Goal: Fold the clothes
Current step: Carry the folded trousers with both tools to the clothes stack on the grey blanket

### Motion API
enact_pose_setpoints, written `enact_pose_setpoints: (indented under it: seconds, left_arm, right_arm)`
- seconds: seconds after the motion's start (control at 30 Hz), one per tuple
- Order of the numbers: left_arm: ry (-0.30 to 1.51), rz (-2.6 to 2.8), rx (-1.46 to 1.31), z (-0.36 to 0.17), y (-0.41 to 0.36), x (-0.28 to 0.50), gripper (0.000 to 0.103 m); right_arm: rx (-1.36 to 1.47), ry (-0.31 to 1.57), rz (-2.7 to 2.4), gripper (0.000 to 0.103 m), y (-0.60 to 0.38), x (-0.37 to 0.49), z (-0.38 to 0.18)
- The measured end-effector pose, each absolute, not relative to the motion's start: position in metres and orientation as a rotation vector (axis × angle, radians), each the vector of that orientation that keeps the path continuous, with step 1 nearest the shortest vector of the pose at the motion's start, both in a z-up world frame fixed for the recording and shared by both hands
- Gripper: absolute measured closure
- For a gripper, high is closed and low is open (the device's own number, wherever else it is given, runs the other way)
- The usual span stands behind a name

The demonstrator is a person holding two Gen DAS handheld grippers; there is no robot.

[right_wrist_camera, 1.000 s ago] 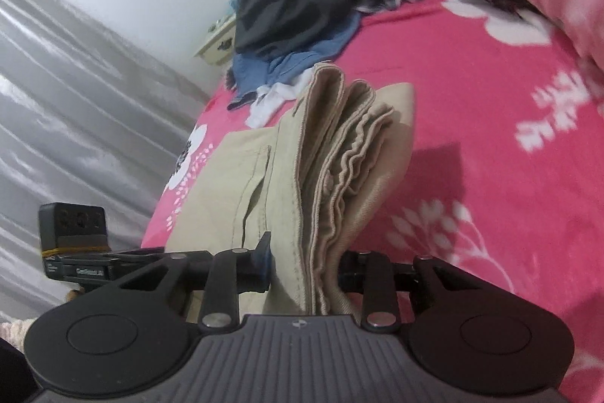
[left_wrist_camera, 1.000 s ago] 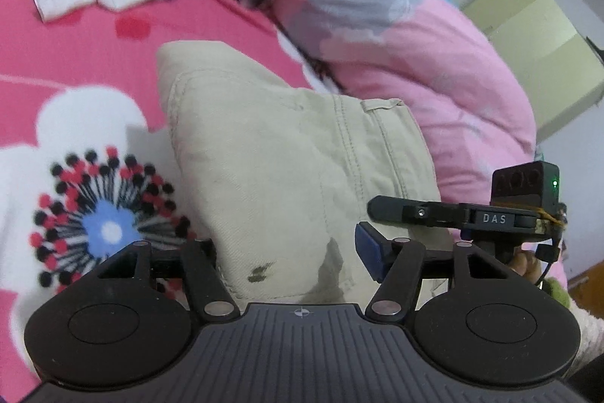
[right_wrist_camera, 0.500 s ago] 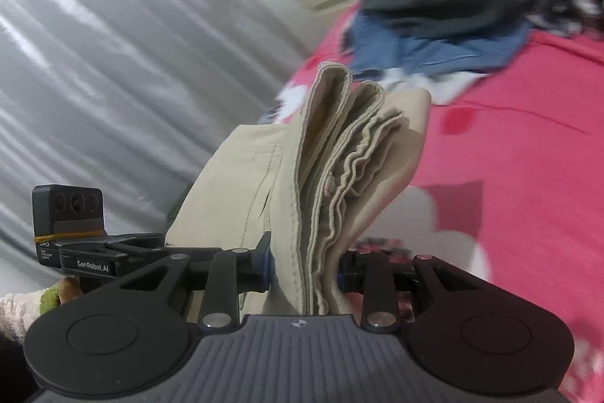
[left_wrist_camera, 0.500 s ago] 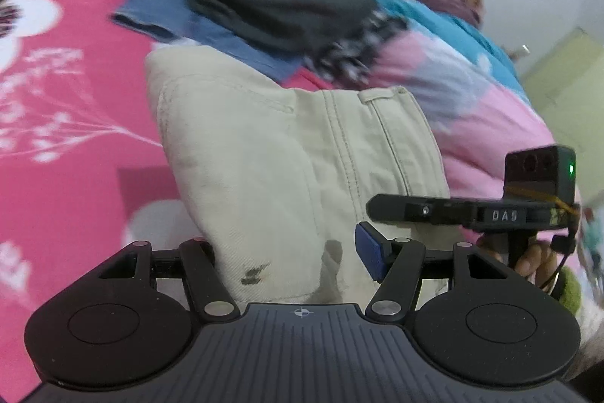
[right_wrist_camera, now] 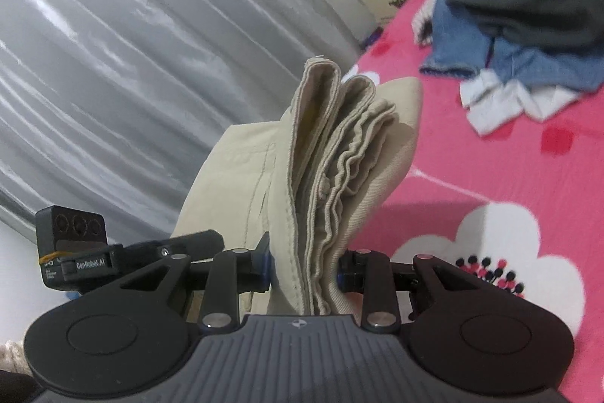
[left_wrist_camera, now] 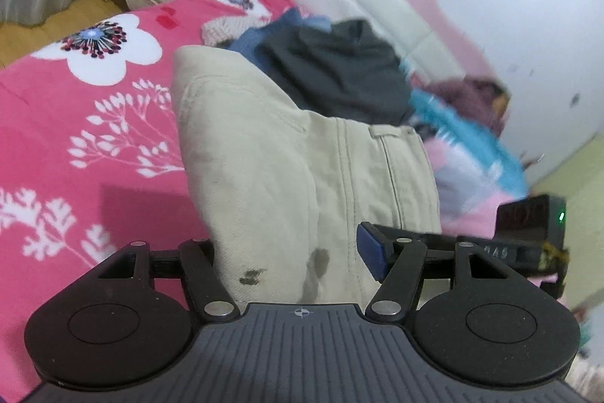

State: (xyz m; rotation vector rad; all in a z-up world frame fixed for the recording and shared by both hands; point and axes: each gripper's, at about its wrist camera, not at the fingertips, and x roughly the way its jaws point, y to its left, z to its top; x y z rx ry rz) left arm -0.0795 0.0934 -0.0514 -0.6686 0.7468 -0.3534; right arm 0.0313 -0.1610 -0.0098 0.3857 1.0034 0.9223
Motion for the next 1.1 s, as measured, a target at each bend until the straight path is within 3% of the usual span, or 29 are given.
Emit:
enact_pose_setpoints:
  seconds: [0.23, 0.63, 0.87, 1.1]
  left_arm:
    - [0.596, -0.321, -0.659, -0.015, 0.126, -0.115, 0.04]
    - [0.349, 0.059, -0.608, 0.067, 0.23, -0.22, 0.04]
    - [0.351, 0.301, -0.649, 0.053, 0.275, -0.313, 0.039]
    - [0.408, 0.46, -0.793, -0.012, 0.303, -0.389, 0.039]
  right_arm:
    - [0.25, 0.944, 0.986, 0.07, -0.11, 0.023, 0.051]
    - [0.109, 0.826, 1.354, 0.07, 0.076, -0.001, 0.118]
    - [0.127, 0.94, 1.558, 0.07, 0.176, -0.068, 0.083]
    - [0.03, 1.084, 1.671, 0.07, 0.243, -0.142, 0.008]
